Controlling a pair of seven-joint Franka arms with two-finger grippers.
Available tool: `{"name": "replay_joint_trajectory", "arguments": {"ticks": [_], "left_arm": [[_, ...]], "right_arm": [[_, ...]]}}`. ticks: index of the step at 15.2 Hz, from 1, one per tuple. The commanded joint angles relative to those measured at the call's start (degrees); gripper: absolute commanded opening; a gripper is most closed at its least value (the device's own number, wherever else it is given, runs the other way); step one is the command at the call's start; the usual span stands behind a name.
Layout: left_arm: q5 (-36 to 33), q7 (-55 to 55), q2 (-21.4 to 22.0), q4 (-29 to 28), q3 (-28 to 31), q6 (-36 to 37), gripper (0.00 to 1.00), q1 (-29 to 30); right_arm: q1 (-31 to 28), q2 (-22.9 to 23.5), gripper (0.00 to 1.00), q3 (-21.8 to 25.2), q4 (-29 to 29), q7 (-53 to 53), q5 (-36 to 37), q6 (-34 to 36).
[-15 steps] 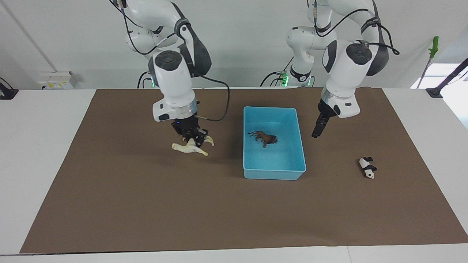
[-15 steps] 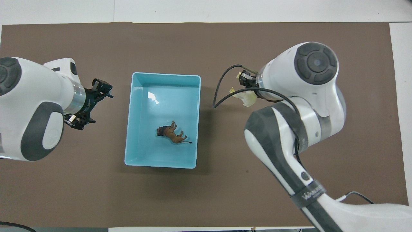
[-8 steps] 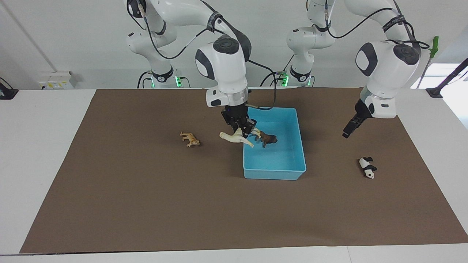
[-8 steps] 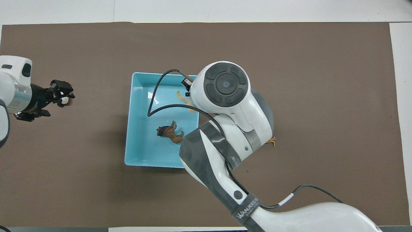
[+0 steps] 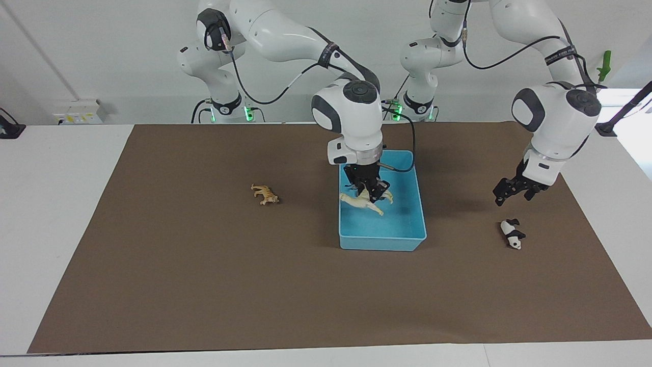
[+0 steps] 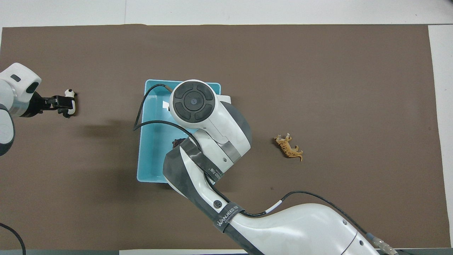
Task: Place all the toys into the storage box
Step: 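Carry the white horse into the box with the right gripper and release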
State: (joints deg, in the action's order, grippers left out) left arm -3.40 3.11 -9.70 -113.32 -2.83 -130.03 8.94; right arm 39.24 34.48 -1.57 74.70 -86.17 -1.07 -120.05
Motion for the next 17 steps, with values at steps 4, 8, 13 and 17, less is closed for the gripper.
{"name": "replay_joint_trajectory", "arguments": {"ticks": [4,8,13,17], "left_arm": [[-2.6,9.8,-13.0,9.9,-0.6,-4.9,1.0,2.0],[-2.0,9.5,-15.1,8.4,-0.6,-8.8,1.0,2.4],[-2.0,7.7,-14.8,6.4,-0.5,-8.7,0.98,3.2],[-2.0,5.5,-14.3,4.7,-0.5,-8.7,0.5,3.4]], "right_arm": [[-2.7,0.8,1.0,0.9,-6.8,2.9,1.2,9.7],[-10.0,-5.8,1.0,0.9,-3.8,21.7,0.5,17.0],[-15.2,-12.8,1.0,1.0,10.3,47.6,1.2,17.1],[-17.8,-18.2,1.0,1.1,22.7,77.0,2.9,10.4]]}}
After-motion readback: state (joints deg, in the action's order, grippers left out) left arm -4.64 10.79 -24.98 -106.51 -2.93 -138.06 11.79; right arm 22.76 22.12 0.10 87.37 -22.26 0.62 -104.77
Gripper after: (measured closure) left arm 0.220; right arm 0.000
